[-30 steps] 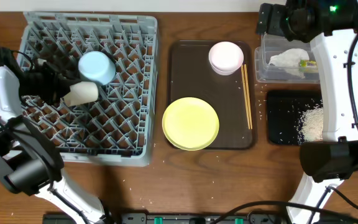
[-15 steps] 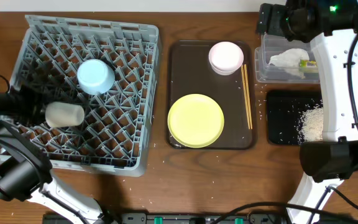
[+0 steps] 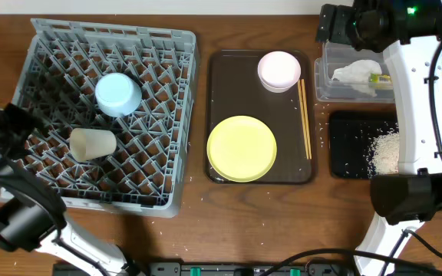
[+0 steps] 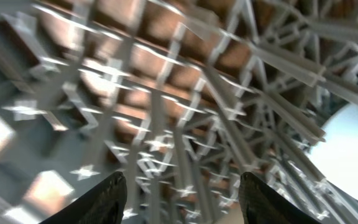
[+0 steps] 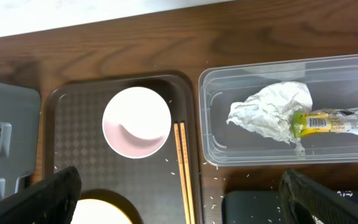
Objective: Sort waste into correct bins and load items into the dishwasher
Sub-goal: 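Nudge the white cup in the rack with the left gripper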
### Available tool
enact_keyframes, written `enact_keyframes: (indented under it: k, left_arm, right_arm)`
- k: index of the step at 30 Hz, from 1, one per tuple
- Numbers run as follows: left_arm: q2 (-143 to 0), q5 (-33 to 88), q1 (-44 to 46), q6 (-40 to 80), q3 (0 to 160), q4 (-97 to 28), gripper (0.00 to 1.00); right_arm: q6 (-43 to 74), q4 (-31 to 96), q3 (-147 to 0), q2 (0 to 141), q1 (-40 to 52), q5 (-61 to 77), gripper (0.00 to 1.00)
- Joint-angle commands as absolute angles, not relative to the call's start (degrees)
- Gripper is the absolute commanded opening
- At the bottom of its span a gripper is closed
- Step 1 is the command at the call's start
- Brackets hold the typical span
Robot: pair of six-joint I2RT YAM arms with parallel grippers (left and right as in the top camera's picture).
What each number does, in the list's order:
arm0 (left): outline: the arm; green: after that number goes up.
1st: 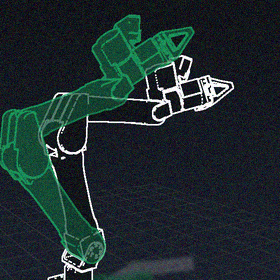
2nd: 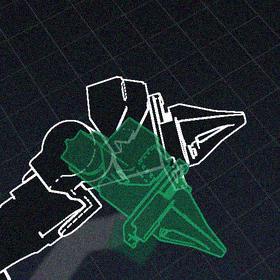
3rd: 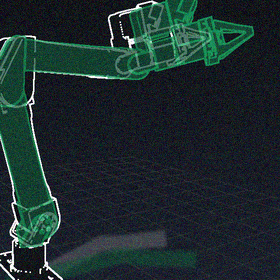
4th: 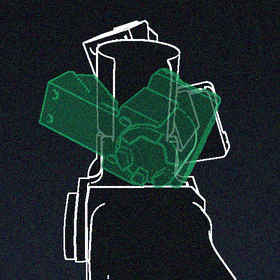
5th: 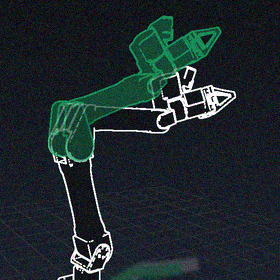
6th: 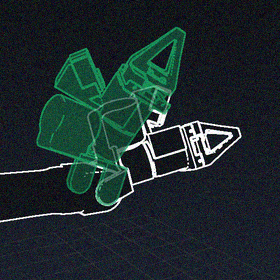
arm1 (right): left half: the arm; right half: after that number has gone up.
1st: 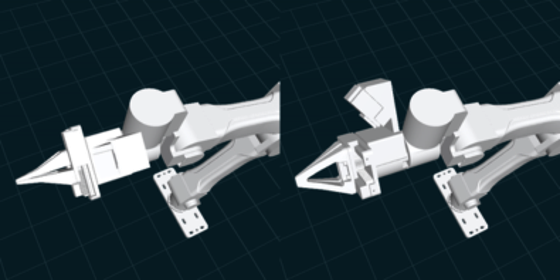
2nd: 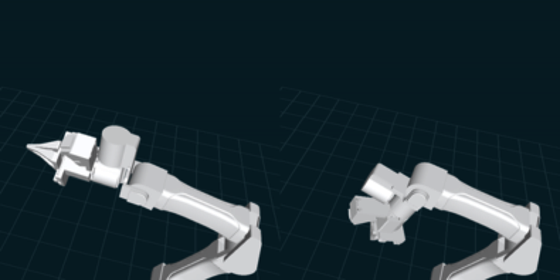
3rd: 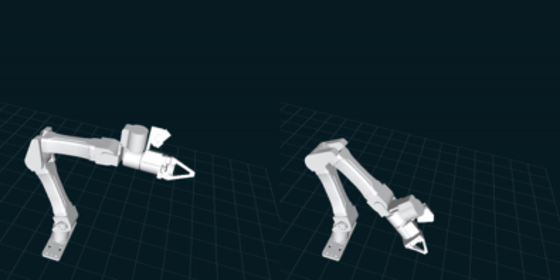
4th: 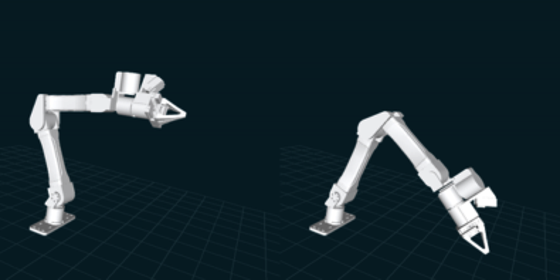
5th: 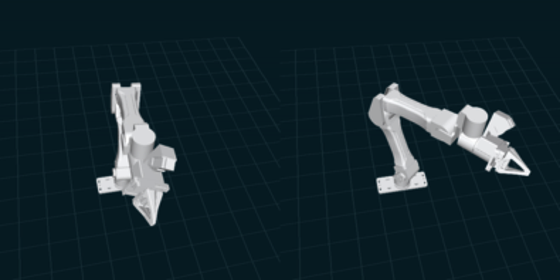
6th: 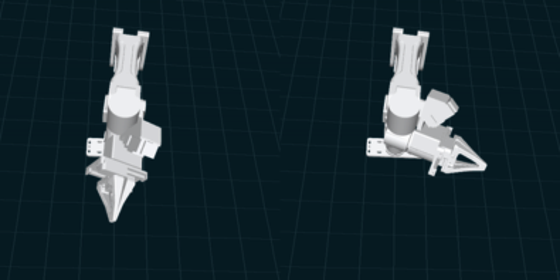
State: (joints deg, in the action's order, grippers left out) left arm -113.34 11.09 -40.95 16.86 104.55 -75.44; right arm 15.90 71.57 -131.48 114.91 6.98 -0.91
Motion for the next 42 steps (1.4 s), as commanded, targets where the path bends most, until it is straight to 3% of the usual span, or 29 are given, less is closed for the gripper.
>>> enact_keyframes:
  k: [1, 5, 7, 10, 13, 21, 30, 42]
  left_arm:
    - [-108.0, 3.4, -41.1, 17.9, 106.7, -76.1, 0.50]
    - [-103.8, 8.6, -40.3, 17.8, 106.7, -77.7, 0.15]
    - [-101.9, 15.4, -39.0, 16.8, 106.7, -79.0, 0.08]
    - [-99.7, 23.6, -34.9, 12.9, 106.7, -80.6, 0.08]
    - [-98.9, 23.6, -28.4, 10.9, 106.6, -81.8, 0.08]
    - [-99.9, 3.6, -14.4, 15.5, 103.0, -82.2, 0.08]
    - [-102.9, -1.5, -16.1, 15.7, 101.7, -81.1, 0.08]
    - [-107.0, 6.6, -16.1, 11.0, 101.4, -78.8, 0.08]
  right_arm:
    - [16.3, 71.6, -131.5, 115.1, 7.2, -1.1, 0.99]
    - [16.3, 71.6, -131.5, 115.1, 7.2, -1.1, 0.99]
    - [16.3, 71.6, -131.5, 115.1, 7.1, -1.1, 0.99]
    - [16.3, 71.6, -131.5, 115.1, 7.1, -1.1, 0.99]
    - [16.3, 71.6, -131.5, 115.1, 7.1, -1.1, 0.99]
    - [16.3, 71.6, -131.5, 115.1, 7.2, -1.1, 0.99]
    - [16.3, 71.6, -131.5, 115.1, 7.1, -1.1, 0.99]
    - [16.2, 71.6, -131.5, 115.1, 7.5, -1.1, 0.99]
